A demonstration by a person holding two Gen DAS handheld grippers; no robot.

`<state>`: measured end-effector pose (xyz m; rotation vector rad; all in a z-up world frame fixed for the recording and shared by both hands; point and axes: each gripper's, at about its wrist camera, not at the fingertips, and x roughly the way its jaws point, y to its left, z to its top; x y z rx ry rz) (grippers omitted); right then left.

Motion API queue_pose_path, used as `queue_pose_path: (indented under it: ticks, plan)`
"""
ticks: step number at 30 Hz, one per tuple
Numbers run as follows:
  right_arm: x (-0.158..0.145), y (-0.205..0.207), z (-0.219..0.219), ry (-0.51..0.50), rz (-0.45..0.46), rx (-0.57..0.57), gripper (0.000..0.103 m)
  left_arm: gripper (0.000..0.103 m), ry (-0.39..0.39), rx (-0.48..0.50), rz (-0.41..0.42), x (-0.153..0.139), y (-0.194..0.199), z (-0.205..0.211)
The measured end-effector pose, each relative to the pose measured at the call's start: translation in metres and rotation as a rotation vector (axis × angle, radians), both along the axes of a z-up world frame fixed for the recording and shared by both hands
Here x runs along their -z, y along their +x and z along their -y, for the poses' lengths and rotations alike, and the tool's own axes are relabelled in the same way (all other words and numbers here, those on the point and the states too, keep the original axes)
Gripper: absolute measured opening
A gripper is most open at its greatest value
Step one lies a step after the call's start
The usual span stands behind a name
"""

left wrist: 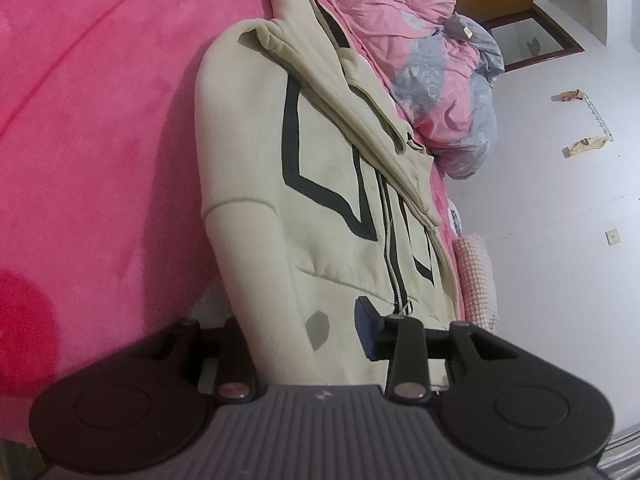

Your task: Fold clothes

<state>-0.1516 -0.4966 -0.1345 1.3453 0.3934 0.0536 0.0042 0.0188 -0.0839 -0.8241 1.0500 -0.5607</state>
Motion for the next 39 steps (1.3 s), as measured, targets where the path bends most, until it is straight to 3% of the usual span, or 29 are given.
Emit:
queue_pose_path:
  ticks: [3,7,9,10,12,18,26,33,39]
  plan:
    - [-0.007,0.007,-0.008,-0.044,-0.003,-0.016,0.048,0.036,-0.004,0.016,0.002,-0.001,-0.006,0.000]
    - [-0.014,0.015,-0.011,-0.068,0.011,-0.043,0.032,0.033,0.007,0.031,0.019,-0.002,-0.012,0.003]
    - [-0.016,0.020,-0.012,-0.073,0.006,-0.053,0.022,0.019,0.030,0.029,0.033,-0.005,-0.014,0.005]
    - [-0.016,0.022,-0.013,-0.076,-0.005,-0.056,0.013,0.015,0.048,0.025,0.042,-0.007,-0.015,0.006]
    - [-0.018,0.026,-0.016,-0.089,-0.016,-0.056,0.006,0.008,0.075,0.012,0.061,-0.013,-0.017,0.007]
    - [-0.046,0.029,-0.022,-0.148,0.064,-0.039,0.004,0.007,0.052,-0.005,0.196,-0.048,-0.022,0.005]
    - [-0.097,0.058,-0.023,-0.245,0.207,-0.060,0.004,0.007,0.039,-0.010,0.349,-0.091,0.007,0.010]
    - [-0.134,0.111,-0.014,-0.308,0.311,-0.090,0.004,0.007,0.024,-0.023,0.433,-0.121,0.064,0.014]
    - [-0.156,0.184,-0.001,-0.350,0.354,-0.131,0.004,0.007,0.037,-0.028,0.461,-0.127,0.135,0.022]
